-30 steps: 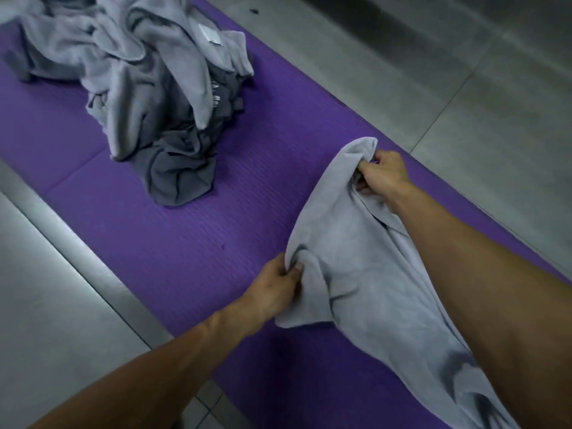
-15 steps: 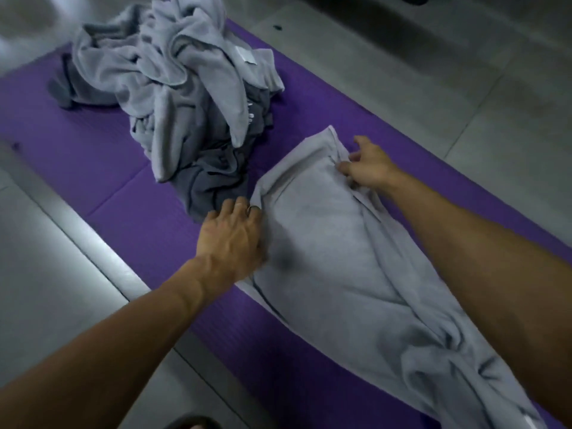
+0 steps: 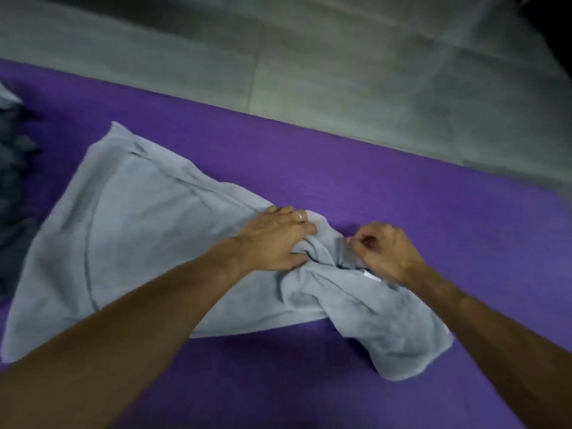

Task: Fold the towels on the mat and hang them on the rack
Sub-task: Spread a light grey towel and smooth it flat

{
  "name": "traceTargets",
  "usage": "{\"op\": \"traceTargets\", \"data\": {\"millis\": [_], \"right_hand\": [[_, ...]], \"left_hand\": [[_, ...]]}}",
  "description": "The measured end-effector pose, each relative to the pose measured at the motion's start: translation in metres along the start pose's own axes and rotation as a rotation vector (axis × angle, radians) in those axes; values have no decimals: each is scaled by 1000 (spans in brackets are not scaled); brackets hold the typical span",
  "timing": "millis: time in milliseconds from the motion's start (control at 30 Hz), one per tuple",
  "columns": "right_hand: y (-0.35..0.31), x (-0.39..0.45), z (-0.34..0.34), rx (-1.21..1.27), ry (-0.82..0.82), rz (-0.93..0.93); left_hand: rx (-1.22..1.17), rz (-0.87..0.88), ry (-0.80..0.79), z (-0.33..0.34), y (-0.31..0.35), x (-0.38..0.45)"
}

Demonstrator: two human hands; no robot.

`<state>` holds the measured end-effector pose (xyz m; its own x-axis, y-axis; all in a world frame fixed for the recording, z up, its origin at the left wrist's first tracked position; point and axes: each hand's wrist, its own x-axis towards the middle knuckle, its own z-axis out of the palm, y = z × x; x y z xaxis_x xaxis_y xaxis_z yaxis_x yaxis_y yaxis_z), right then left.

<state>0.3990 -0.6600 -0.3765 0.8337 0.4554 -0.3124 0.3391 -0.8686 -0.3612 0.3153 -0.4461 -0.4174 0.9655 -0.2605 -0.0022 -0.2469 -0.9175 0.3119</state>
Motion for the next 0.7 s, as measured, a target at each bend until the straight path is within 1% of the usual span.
{"op": "traceTargets", "data": {"millis": [67,100,133,167,200,267,300,367,433,467,500,533,600,633,700], "right_hand": [[12,-29,-2,144,-224,79],[16,-39,-2,157,-323,70],[21,-45,-3,109,-371,43],[27,-47,-5,83,-361,28],[32,-45,-10,69,-300,18],[43,-40,-27,137,-95,5],[52,-37,-38,174,19,22],[80,-35,-58,176,211,122],[118,-38,-70,68,334,313],[135,-40,-73,-13,355,413],[150,-40,-72,-76,334,469],[161,-38,-70,-102,287,476],[168,-27,-65,-78,203,439],[167,-19,-61,-53,178,413],[161,-1,-54,-57,130,297]], "left_hand": [[24,73,-15,4,1,7],[27,90,-3,6,0,9],[4,90,7,7,-1,12],[-55,62,11,7,-2,15],[-138,6,11,5,-2,20],[-262,-143,28,-3,-5,31],[-274,-201,51,-9,-6,39],[-216,-268,76,-18,-11,55],[-95,-255,39,-25,-12,69],[-37,-212,-10,-28,-12,74],[-3,-164,-84,-28,-11,79],[13,-122,-170,-27,-9,85],[-13,-94,-337,-22,-4,95],[-41,-99,-380,-18,1,101],[-99,-108,-376,-5,12,111]]}}
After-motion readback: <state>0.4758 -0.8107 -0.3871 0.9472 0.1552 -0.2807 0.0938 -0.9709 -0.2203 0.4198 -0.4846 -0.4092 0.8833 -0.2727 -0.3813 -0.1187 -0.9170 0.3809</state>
